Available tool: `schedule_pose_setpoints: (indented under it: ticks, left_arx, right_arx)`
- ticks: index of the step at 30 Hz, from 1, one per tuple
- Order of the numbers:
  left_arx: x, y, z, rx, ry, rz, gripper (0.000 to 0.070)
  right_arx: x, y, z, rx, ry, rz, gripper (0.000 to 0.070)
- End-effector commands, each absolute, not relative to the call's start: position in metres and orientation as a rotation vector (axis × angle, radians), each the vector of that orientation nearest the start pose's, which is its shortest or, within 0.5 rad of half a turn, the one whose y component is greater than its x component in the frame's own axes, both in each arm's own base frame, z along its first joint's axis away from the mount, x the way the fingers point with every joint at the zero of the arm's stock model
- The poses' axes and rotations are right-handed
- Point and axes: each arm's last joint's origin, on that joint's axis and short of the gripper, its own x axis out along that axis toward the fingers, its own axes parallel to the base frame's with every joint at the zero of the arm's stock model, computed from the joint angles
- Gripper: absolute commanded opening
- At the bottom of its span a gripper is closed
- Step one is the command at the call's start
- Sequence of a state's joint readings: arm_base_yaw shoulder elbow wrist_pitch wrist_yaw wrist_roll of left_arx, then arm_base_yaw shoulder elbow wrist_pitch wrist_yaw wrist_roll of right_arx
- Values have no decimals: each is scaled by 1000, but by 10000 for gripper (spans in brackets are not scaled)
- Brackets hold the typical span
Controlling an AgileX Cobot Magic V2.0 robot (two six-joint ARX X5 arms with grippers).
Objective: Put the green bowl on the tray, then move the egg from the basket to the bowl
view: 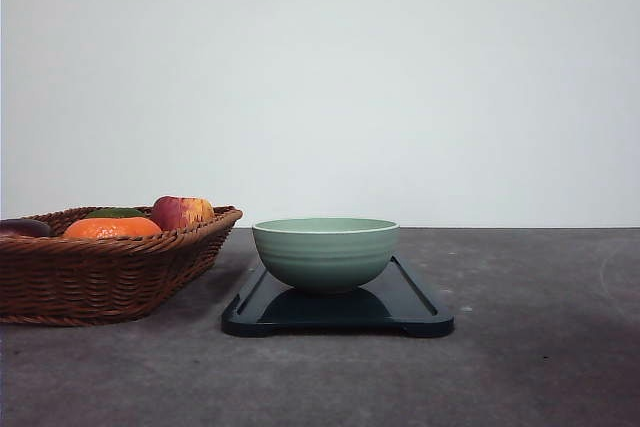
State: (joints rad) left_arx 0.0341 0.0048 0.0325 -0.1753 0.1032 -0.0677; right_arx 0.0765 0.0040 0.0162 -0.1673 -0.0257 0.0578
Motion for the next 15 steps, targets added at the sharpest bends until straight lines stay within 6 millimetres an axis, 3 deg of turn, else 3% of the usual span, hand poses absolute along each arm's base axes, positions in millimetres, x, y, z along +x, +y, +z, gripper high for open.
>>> schedule_pose_setpoints:
  ticks: [1,15]
  left_arx:
    - [96,0,151,-79,172,-63,0]
    - [96,0,151,-79,172,-63,0]
  right_arx:
    - [96,8,152,65,153,95,16]
    - [96,8,152,65,152,95,16]
